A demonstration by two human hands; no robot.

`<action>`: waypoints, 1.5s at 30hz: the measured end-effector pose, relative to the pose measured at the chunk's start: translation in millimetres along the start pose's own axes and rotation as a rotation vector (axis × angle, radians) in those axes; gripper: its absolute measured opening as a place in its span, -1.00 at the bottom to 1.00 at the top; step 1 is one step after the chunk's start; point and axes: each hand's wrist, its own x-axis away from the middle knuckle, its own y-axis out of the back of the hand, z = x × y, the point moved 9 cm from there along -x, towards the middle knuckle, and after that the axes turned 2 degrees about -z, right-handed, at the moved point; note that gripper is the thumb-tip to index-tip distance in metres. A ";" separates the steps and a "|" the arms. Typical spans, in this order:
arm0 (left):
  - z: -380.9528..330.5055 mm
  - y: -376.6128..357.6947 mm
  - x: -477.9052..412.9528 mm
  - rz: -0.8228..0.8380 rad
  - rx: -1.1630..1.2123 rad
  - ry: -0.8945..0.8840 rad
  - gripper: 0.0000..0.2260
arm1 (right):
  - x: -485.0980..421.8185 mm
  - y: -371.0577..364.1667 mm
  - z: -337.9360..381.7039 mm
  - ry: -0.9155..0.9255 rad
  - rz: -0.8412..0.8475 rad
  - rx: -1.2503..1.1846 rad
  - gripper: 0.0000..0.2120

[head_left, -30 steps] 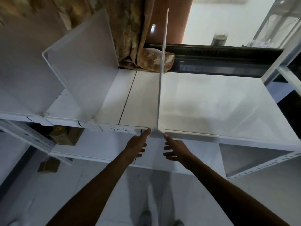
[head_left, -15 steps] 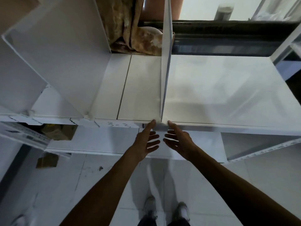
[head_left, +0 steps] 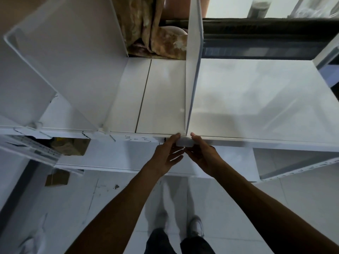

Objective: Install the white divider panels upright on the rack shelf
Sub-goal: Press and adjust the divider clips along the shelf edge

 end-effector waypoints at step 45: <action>-22.9 36.8 -5.6 -0.030 0.060 0.004 -0.82 | -5.5 -34.1 -13.2 0.022 -0.028 -0.114 -0.57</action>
